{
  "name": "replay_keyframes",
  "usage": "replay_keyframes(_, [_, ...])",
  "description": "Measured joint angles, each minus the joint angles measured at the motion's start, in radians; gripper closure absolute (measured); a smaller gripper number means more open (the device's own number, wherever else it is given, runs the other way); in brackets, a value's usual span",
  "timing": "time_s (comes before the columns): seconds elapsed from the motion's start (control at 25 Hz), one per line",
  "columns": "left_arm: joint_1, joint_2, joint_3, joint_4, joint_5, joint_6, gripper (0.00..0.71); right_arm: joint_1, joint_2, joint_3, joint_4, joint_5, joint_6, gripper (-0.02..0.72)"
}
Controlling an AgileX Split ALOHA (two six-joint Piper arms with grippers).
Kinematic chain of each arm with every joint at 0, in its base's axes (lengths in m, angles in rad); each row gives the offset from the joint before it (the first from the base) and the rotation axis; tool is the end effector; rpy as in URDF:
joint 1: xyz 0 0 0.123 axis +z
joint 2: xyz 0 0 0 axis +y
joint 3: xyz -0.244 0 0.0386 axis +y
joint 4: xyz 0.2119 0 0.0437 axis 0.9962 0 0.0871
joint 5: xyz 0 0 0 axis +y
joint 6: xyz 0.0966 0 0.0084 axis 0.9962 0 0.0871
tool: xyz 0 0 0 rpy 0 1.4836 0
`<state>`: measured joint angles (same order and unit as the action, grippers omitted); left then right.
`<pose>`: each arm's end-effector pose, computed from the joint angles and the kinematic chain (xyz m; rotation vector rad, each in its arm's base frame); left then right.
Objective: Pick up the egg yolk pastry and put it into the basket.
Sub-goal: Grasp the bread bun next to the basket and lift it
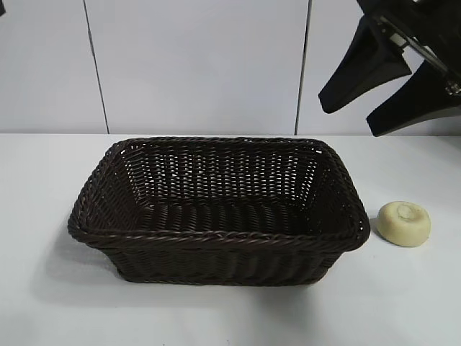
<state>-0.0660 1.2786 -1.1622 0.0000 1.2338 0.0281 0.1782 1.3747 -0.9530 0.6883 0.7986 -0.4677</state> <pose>0.2111 -0.0140 0.2942 0.1333 2.8307 -0.0083 0.2360 0.0874 0.2501 -0.3373 2.5341 0.6954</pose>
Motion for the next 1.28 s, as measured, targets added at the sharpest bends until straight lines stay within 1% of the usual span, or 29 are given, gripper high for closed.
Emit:
replay_keyframes(0.28, [0.0,-0.355,0.267,0.006,0.002,0.0,0.112,0.0,0.0,0.0,0.0,0.041,0.0,0.206])
replay_keyframes(0.44, [0.0,-0.544,0.416,0.006,-0.001,0.0,0.112,0.0,0.0,0.0,0.0,0.044,0.0,0.206])
replay_keyframes(0.56, [0.0,-0.667,0.515,0.006,-0.029,0.0,0.112,0.0,0.0,0.0,0.0,0.045,0.0,0.206])
replay_keyframes(0.72, [0.0,-0.795,0.617,0.006,-0.081,0.0,0.112,0.0,0.0,0.0,0.0,0.045,0.0,0.206])
replay_keyframes(0.8, [0.0,-0.838,0.651,0.006,-0.104,0.0,0.112,0.0,0.0,0.0,0.0,0.045,0.0,0.206])
replay_keyframes(1.0, [0.0,-0.868,0.673,0.006,-0.125,0.0,0.112,0.0,0.0,-0.006,-0.009,0.054,0.008,0.206])
replay_keyframes(1.04, [0.0,-0.868,0.673,0.006,-0.126,0.0,0.112,0.0,0.0,-0.013,-0.024,0.061,0.023,0.206])
replay_keyframes(1.12, [0.0,-0.869,0.673,0.006,-0.127,0.0,0.112,0.0,0.0,-0.031,-0.073,0.078,0.064,0.206])
replay_keyframes(1.28, [0.0,-0.869,0.673,0.006,-0.129,0.0,0.112,0.0,0.0,-0.09,-0.246,0.101,0.203,0.206])
